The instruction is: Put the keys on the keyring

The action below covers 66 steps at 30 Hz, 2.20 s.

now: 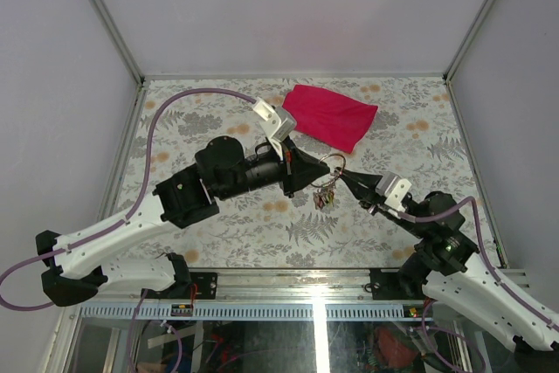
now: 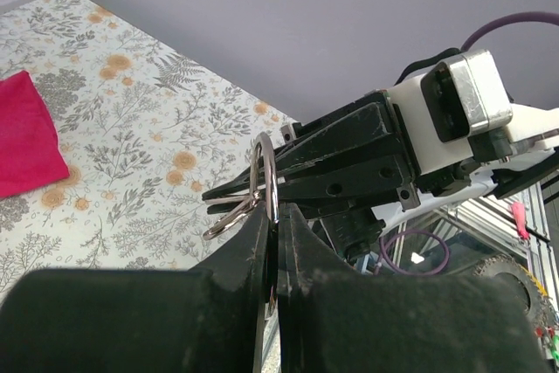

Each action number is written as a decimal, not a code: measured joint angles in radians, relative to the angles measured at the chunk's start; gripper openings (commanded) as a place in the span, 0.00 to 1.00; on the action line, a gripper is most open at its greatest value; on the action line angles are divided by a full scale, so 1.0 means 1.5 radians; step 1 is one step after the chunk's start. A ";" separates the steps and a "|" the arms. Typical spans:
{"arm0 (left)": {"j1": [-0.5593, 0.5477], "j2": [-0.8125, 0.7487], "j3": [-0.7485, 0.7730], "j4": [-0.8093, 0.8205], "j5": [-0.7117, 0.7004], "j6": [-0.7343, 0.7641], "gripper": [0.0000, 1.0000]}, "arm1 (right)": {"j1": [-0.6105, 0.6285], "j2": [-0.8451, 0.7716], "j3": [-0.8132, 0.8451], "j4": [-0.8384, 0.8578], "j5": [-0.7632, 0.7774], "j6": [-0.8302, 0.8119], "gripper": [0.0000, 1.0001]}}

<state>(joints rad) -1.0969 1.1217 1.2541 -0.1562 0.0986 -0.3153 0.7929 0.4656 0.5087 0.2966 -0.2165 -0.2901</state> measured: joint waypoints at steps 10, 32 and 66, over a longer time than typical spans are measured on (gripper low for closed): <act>0.000 -0.004 -0.012 0.011 -0.039 -0.007 0.00 | 0.000 -0.012 0.000 -0.006 0.017 0.002 0.00; 0.000 -0.016 -0.033 0.013 -0.065 0.010 0.13 | 0.004 -0.005 0.059 -0.108 0.061 -0.022 0.00; 0.000 -0.085 -0.105 -0.001 -0.100 0.052 0.57 | 0.003 0.211 0.432 -0.716 0.043 -0.030 0.00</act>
<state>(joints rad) -1.0969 0.9947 1.0973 -0.1581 -0.0509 -0.2375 0.7967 0.7822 1.1568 -0.7776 -0.1524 -0.3344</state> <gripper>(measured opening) 0.527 0.065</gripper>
